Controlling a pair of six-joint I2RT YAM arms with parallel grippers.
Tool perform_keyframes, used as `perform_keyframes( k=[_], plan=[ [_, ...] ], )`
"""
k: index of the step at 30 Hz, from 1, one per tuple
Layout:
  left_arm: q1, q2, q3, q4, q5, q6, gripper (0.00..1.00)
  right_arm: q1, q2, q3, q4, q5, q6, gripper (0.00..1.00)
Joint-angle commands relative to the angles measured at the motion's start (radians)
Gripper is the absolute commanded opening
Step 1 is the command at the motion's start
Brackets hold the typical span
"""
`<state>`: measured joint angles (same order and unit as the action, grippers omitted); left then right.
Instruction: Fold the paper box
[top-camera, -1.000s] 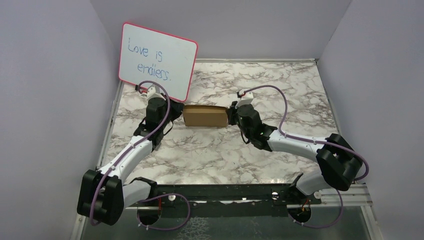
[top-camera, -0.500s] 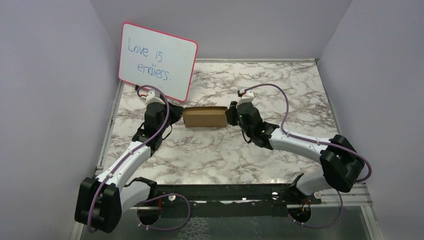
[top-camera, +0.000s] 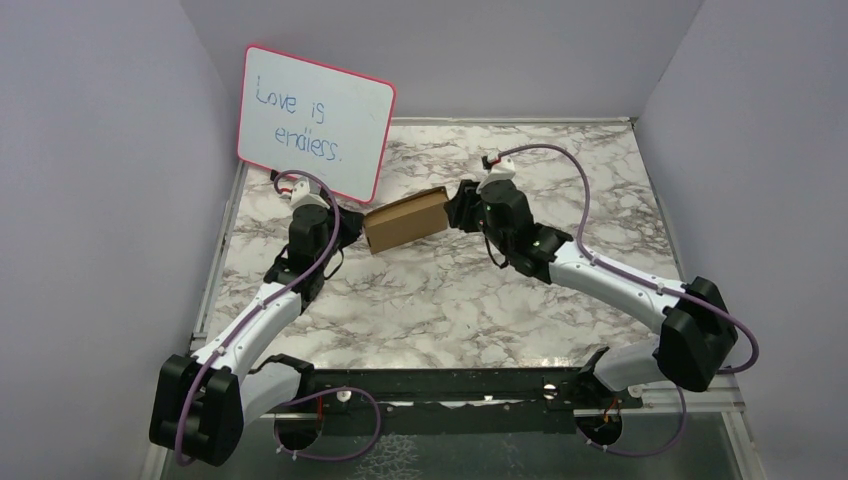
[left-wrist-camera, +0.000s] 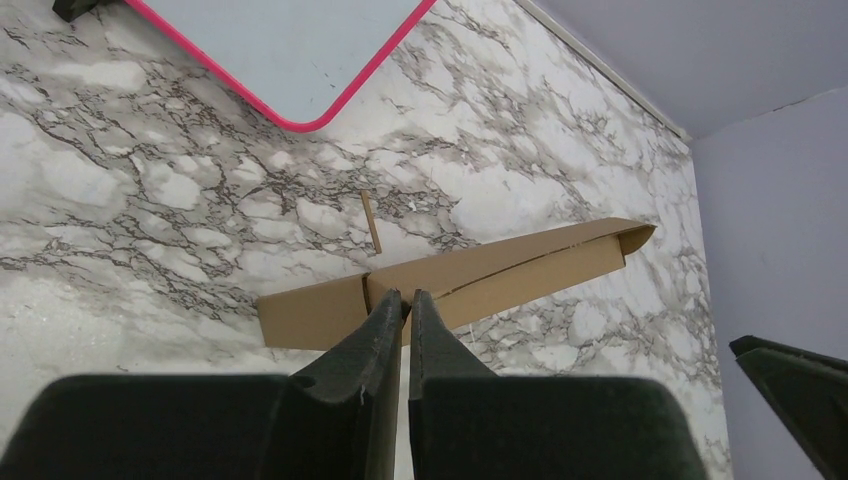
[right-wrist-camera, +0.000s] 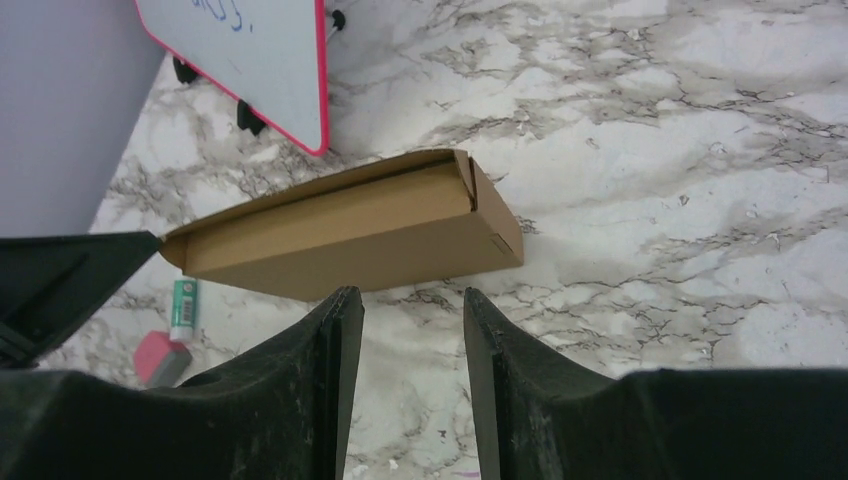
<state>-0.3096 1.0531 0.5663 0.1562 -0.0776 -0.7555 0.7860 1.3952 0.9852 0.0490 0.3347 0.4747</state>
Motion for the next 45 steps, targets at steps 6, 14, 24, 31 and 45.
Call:
perform_keyframes(
  k=[6,14,24,31,45],
  plan=[
    [-0.001,0.025,-0.026,-0.132,-0.027,0.05,0.06,-0.102,0.114,0.115,0.0,-0.071,0.123,0.46],
    [-0.001,0.024,-0.017,-0.136,-0.022,0.054,0.06,-0.127,0.293,0.309,-0.036,-0.133,0.125,0.42],
    [-0.001,0.02,-0.009,-0.142,-0.017,0.064,0.06,-0.133,0.355,0.324,-0.096,-0.161,0.122,0.25],
    [-0.001,0.018,-0.011,-0.147,-0.015,0.07,0.06,-0.134,0.294,0.169,-0.005,-0.191,0.084,0.19],
    [0.0,-0.003,-0.053,-0.183,-0.01,0.065,0.12,-0.133,0.242,-0.05,0.12,-0.161,-0.02,0.17]
  ],
)
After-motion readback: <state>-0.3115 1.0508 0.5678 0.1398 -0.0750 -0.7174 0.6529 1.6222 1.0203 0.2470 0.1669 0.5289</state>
